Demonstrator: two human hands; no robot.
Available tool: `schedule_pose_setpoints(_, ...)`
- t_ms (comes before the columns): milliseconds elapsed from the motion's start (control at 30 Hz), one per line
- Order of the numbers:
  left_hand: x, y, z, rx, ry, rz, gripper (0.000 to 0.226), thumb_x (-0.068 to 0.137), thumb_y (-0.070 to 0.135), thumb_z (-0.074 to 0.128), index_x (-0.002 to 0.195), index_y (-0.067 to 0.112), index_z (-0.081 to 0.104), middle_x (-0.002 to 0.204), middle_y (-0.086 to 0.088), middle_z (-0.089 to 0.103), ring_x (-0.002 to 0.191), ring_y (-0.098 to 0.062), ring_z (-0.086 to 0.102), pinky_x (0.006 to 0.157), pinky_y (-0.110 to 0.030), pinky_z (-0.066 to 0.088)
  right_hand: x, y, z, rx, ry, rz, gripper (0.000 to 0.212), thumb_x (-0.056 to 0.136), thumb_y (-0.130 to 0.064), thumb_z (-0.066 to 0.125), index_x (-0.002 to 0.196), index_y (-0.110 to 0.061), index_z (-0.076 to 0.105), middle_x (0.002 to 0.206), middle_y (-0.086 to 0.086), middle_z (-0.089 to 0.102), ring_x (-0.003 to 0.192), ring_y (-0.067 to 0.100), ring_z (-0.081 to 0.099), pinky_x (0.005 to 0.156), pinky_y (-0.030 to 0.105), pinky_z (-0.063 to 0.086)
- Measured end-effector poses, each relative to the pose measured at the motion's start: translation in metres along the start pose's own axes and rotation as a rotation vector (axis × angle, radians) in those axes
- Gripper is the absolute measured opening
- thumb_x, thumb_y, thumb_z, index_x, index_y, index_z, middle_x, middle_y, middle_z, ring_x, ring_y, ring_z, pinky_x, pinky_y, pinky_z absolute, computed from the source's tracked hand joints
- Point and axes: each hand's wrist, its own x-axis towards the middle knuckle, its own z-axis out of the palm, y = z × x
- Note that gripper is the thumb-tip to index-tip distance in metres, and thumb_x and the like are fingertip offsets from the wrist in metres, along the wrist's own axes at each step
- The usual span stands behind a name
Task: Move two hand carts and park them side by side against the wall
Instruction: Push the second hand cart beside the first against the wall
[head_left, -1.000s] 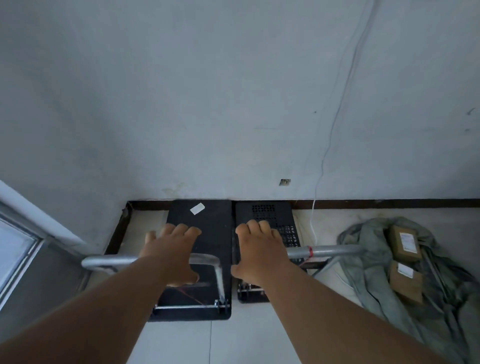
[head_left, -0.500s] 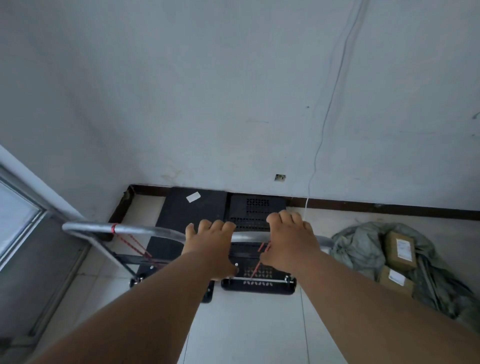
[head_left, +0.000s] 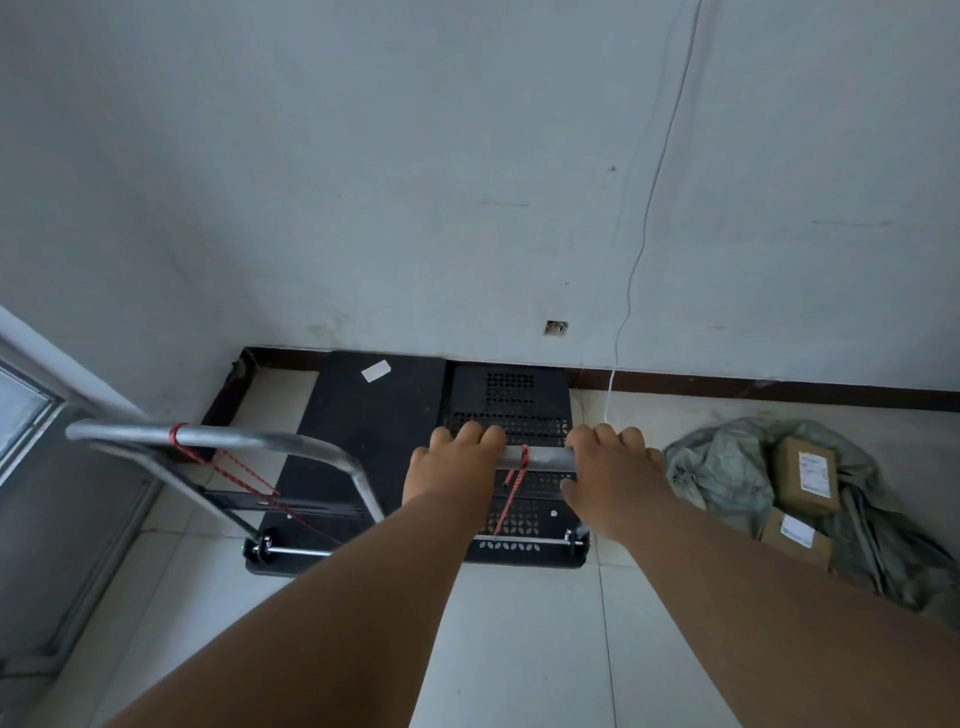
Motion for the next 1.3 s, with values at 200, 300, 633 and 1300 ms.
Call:
schedule_pose_setpoints(200, -0.01, -0.001, 0.003, -0.023, 0.028, 0.001, 0.079, 0.084, -0.008, 0.079, 0.144, 0.025, 0.04, 0.136, -0.001, 0.049, 0.122, -0.031, 0.048, 0.098, -0.044, 0.051, -0.008, -0.003, 0.003, 0.011, 0.052, -0.015, 0.034, 0.101, -0.038, 0.053, 0.132, -0.026, 0.046, 0.132, 0.0, 0.053, 0.123, 0.027, 0.043, 0.105, 0.049, 0.04)
schedule_pose_setpoints(300, -0.015, -0.002, 0.003, -0.027, 0.026, 0.002, 0.079, 0.083, -0.009, 0.079, 0.143, 0.024, 0.041, 0.137, -0.001, 0.048, 0.122, -0.032, 0.048, 0.094, -0.043, 0.051, -0.014, -0.005, 0.003, 0.013, 0.047, -0.016, 0.034, 0.101, -0.038, 0.053, 0.132, -0.027, 0.047, 0.132, -0.001, 0.054, 0.122, 0.026, 0.044, 0.104, 0.047, 0.04)
schedule_pose_setpoints(633, -0.033, -0.006, 0.002, -0.003, -0.006, 0.006, 0.088, 0.078, -0.006, 0.087, 0.146, 0.022, 0.038, 0.14, -0.001, 0.046, 0.124, -0.031, 0.047, 0.096, -0.044, 0.053, -0.031, -0.016, 0.012, 0.038, 0.052, 0.019, 0.035, 0.101, -0.035, 0.053, 0.135, -0.027, 0.046, 0.134, -0.001, 0.053, 0.124, 0.026, 0.043, 0.105, 0.046, 0.038)
schedule_pose_setpoints(1300, -0.031, -0.016, 0.012, -0.102, 0.044, 0.018, 0.066, 0.091, -0.006, 0.073, 0.141, 0.025, 0.043, 0.133, 0.003, 0.051, 0.124, -0.026, 0.047, 0.091, -0.044, 0.058, -0.028, -0.018, 0.02, 0.012, 0.06, 0.021, 0.037, 0.103, -0.035, 0.052, 0.138, -0.025, 0.045, 0.137, -0.001, 0.053, 0.128, 0.025, 0.044, 0.107, 0.047, 0.038)
